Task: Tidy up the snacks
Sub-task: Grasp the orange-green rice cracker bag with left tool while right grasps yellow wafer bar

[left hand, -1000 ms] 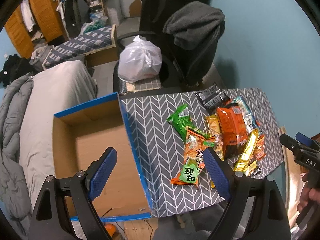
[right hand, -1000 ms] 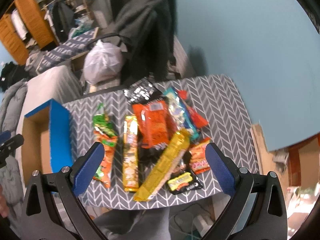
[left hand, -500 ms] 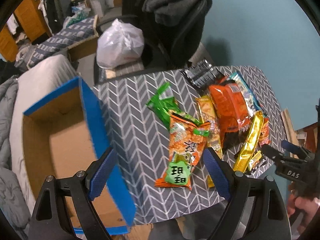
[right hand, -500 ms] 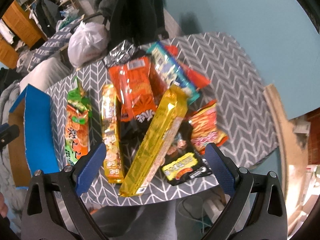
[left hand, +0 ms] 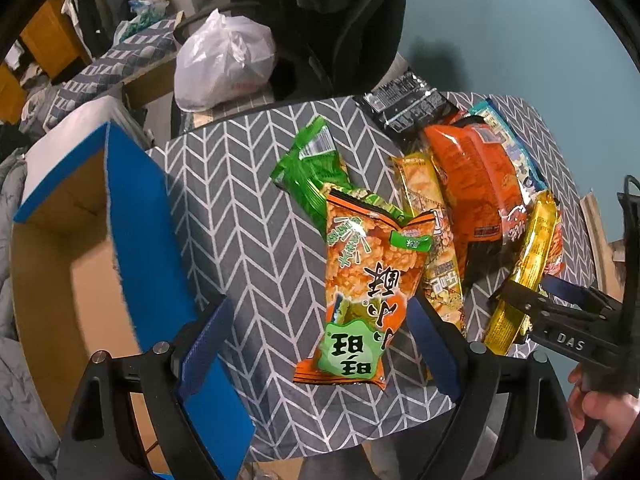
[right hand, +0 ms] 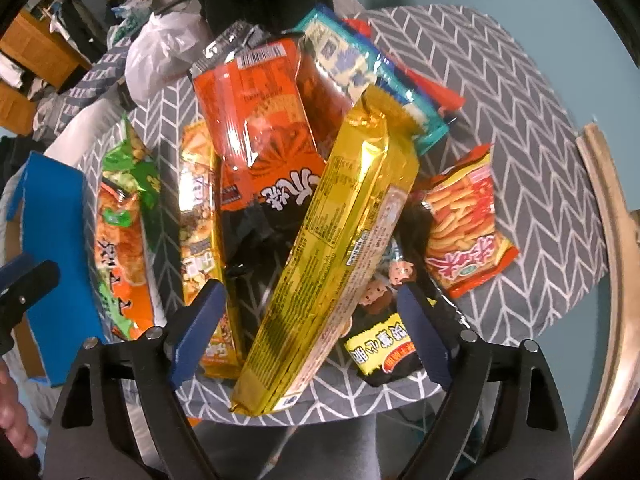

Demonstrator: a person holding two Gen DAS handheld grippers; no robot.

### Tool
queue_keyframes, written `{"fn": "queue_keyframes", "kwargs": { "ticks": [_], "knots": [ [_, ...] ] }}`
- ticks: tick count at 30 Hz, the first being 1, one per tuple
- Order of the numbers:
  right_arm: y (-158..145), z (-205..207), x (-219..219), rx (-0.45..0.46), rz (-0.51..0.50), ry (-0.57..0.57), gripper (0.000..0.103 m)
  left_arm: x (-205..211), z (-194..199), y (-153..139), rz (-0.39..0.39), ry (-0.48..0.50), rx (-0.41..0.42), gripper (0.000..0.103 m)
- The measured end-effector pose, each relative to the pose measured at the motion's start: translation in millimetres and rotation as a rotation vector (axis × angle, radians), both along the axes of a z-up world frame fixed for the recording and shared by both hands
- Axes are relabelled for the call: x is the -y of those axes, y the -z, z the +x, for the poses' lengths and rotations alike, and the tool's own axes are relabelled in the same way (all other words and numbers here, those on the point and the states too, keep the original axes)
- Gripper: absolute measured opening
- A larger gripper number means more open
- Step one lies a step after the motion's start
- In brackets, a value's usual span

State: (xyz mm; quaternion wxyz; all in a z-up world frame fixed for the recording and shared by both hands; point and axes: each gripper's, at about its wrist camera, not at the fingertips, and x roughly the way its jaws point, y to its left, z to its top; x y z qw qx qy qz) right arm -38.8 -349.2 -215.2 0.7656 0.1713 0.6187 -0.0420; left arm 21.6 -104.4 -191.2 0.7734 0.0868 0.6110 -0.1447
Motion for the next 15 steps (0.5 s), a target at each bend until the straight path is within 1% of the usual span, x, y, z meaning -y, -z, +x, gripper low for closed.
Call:
{"fn": "queue_keyframes", "kwargs": {
  "ticks": [4, 8, 10, 11, 13, 15],
  "knots": [
    [8, 4, -1, -0.011, 0.002, -0.01, 0.079, 4, 1, 9, 0.007, 0.009, -0.007, 0.089],
    [15, 8, -4, -0.027, -0.005, -0.02, 0.064, 8, 2, 20, 0.029, 0.013, -0.027, 0.089],
    [16, 9, -5, -0.033, -0.026, -0.024, 0.059, 11, 2, 24, 0.031, 0.014, -0.029, 0.089],
    [16, 10, -6, -0.036, -0.031, -0.031, 0.052, 12, 3, 25, 0.031, 0.017, -0.029, 0.089],
    [14, 12, -5, -0.035, -0.024, -0.034, 0.049, 16, 2, 29, 0.033, 0.028, -0.036, 0.089],
    [13, 10, -1, -0.03, -0.004, -0.024, 0.046, 21, 2, 33, 0.05, 0.046, -0.038, 0.089]
  ]
}}
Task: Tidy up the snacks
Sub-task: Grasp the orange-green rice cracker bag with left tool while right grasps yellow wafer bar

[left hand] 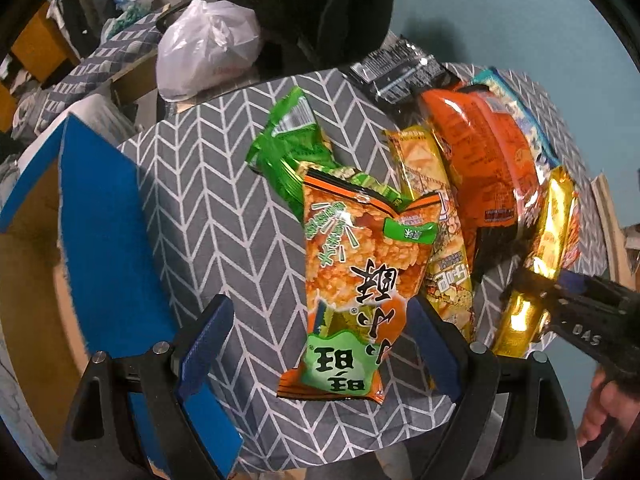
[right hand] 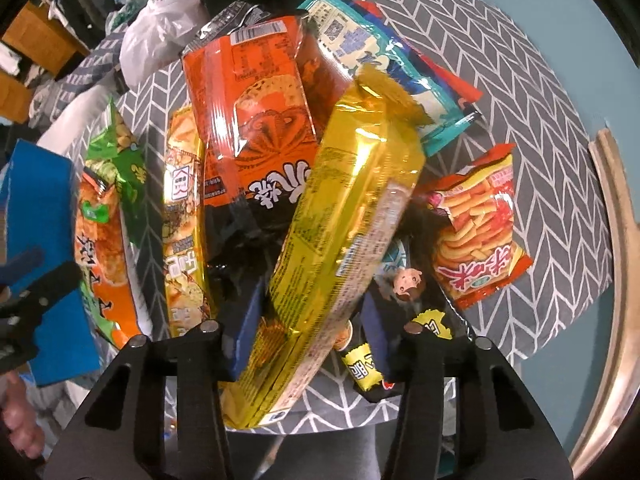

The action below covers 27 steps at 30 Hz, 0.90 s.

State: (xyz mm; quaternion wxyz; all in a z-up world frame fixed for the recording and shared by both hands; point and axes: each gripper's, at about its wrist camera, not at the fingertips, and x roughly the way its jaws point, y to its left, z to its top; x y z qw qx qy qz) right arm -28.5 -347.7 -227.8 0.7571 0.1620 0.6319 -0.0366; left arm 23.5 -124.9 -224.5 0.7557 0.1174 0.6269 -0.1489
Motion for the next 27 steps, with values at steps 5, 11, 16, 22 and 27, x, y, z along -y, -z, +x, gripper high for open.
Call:
{"fn": "queue_keyframes", "kwargs": {
  "ticks": [5, 11, 16, 22, 27],
  "knots": [
    [-7, -6, 7, 0.012, 0.02, 0.001, 0.04, 8, 0, 18, 0.029, 0.031, -0.028, 0.089],
    [-23, -9, 10, 0.036, 0.014, -0.022, 0.031, 16, -2, 29, 0.028, 0.041, -0.059, 0.089],
    [-23, -13, 14, 0.042, 0.023, -0.023, 0.031, 22, -1, 36, 0.03, 0.051, -0.082, 0.089],
    [-32, -18, 18, 0.05, 0.042, 0.0, 0.03, 18, 7, 49, -0.003, 0.007, -0.131, 0.06],
    [-41, -21, 16, 0.059, 0.035, -0.003, 0.029, 4, 10, 51, -0.025, -0.035, -0.15, 0.04]
  ]
}}
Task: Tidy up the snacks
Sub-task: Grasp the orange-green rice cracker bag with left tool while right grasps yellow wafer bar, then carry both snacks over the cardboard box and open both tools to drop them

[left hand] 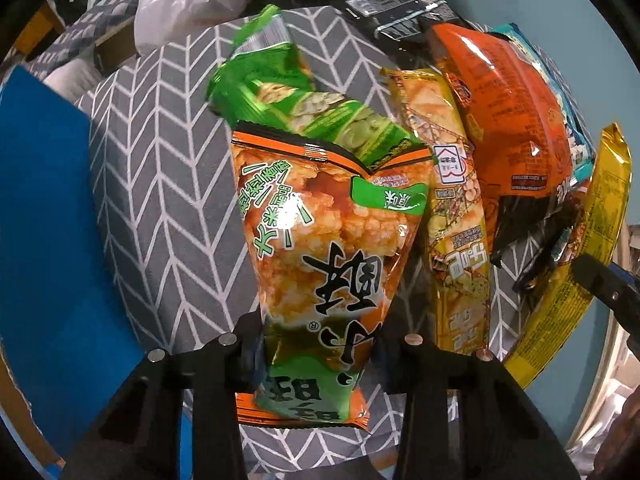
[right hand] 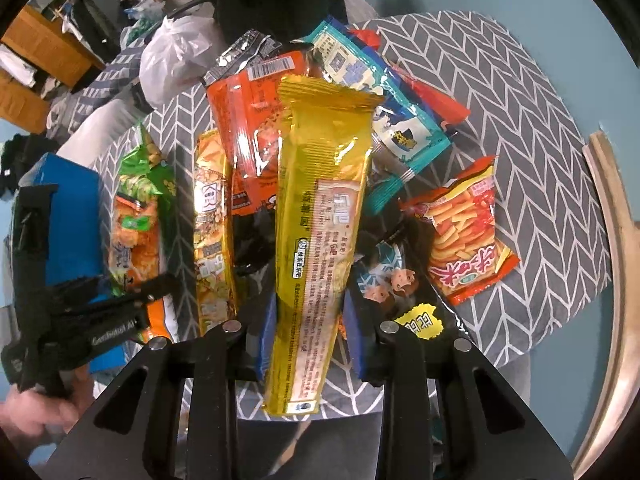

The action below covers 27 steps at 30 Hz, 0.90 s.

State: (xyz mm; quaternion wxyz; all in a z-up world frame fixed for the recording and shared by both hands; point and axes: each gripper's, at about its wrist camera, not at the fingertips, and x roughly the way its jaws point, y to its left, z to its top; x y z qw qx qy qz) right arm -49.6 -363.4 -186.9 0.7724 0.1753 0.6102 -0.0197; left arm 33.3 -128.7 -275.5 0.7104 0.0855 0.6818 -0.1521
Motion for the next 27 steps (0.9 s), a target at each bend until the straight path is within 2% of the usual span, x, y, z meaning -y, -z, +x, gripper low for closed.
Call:
{"fn": "queue_keyframes", "kwargs": {
  "ticks": [7, 10, 18, 27],
  "knots": [
    [-13, -5, -5, 0.016, -0.018, -0.026, 0.029, -17, -4, -20, -0.014, -0.018, 0.02, 0.037],
    [-20, -8, -8, 0.023, -0.021, -0.041, 0.028, -10, -9, -32, -0.005, -0.016, 0.031, 0.036],
    [-40, -4, -24, 0.057, -0.066, -0.106, 0.028, -19, -24, -75, -0.038, -0.026, 0.084, 0.035],
    [-71, 6, -45, 0.105, -0.097, -0.176, 0.028, -48, -18, -122, -0.066, -0.09, 0.136, 0.035]
  ]
}}
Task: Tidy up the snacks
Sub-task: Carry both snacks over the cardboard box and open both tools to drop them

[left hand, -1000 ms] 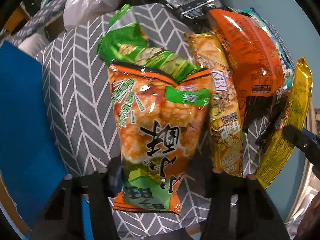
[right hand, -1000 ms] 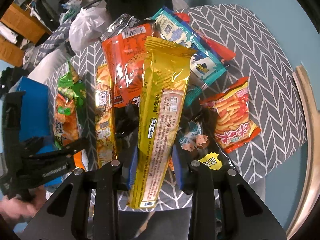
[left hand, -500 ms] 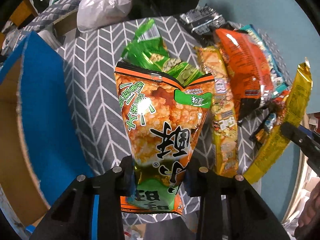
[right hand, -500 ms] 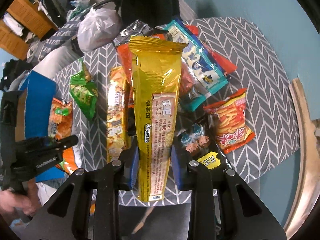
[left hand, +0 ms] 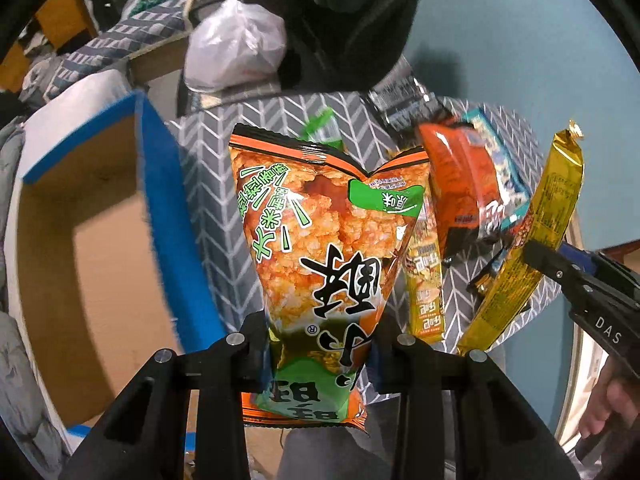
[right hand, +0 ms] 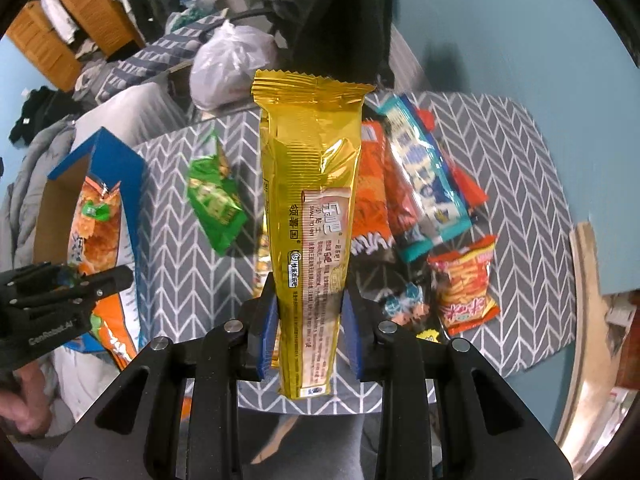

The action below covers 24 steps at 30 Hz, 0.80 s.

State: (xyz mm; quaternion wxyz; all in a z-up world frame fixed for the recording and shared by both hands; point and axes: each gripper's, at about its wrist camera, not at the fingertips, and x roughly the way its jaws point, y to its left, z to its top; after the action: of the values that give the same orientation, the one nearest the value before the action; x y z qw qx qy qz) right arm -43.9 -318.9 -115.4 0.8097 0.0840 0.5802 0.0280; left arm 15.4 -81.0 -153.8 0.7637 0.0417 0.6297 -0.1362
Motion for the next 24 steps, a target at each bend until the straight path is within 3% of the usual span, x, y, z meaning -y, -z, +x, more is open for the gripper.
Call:
{"fn": "queue_keyframes", "kwargs": {
  "ticks": [14, 24],
  "knots": [
    [-49, 24, -45, 0.067, 0.024, -0.12, 0.028, -68, -3, -59, -0.045, -0.164, 0.07, 0.035],
    [-70, 43, -103, 0.098, 0.093, -0.252, 0.028, -116, -9, -73, -0.051, -0.289, 0.093, 0.035]
  ]
}}
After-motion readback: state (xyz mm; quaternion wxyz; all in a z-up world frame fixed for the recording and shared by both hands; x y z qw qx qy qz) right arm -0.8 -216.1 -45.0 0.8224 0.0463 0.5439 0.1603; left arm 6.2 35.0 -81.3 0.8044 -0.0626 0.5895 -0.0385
